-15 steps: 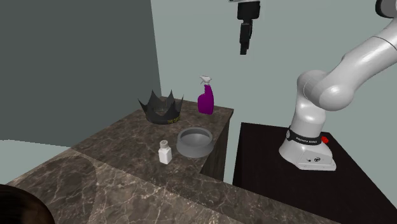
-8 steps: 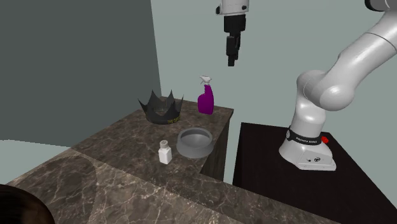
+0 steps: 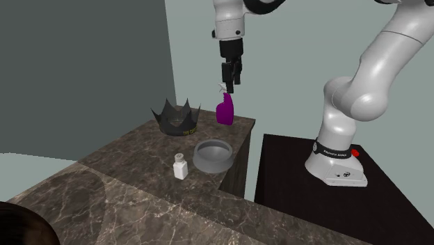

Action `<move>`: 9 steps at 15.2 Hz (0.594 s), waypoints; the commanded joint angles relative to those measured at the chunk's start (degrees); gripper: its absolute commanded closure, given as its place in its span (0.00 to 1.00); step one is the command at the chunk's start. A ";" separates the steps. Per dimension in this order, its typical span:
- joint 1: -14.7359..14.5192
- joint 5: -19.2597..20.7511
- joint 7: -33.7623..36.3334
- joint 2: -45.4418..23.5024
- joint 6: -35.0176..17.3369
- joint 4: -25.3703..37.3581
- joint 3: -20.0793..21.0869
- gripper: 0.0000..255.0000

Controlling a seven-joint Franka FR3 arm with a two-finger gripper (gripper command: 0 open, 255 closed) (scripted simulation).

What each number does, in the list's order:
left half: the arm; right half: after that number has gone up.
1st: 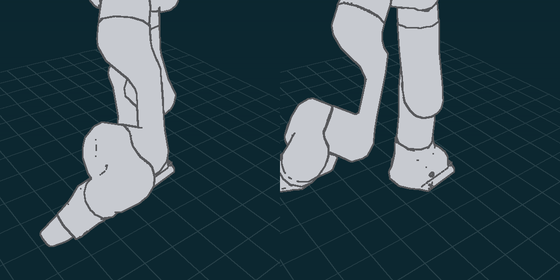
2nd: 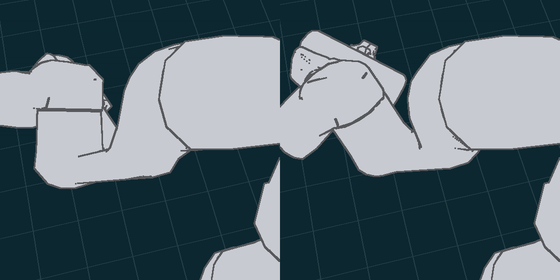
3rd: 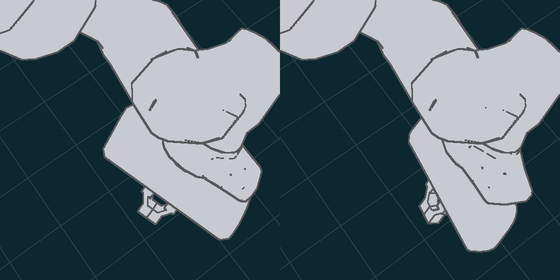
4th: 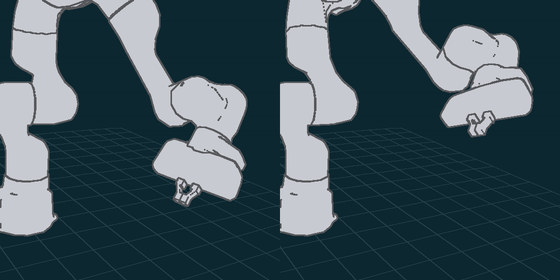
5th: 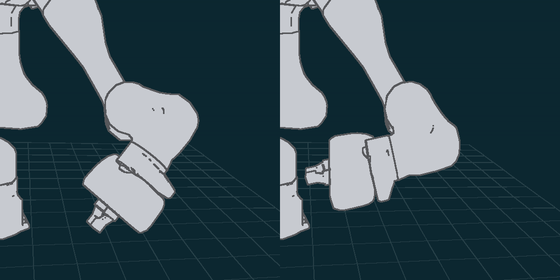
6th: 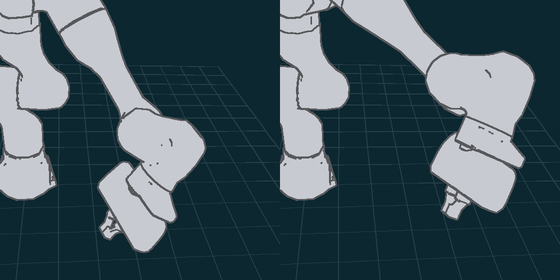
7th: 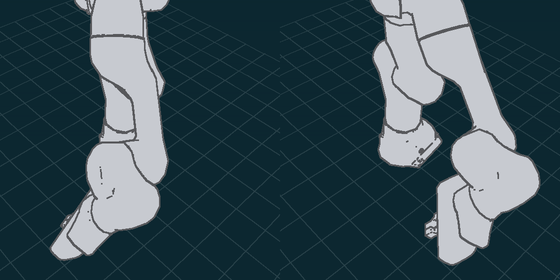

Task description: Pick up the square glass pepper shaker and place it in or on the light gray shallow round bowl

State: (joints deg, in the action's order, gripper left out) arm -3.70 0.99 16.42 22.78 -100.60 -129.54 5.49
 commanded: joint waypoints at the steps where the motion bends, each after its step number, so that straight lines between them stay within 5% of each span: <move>1: -0.33 -0.55 1.16 -4.01 -2.71 0.77 0.73 0.00; 9: -1.77 -1.64 5.52 -20.61 -9.58 8.50 3.27 0.00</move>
State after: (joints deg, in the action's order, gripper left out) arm -5.37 -0.65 21.54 4.61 -109.48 -122.58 8.57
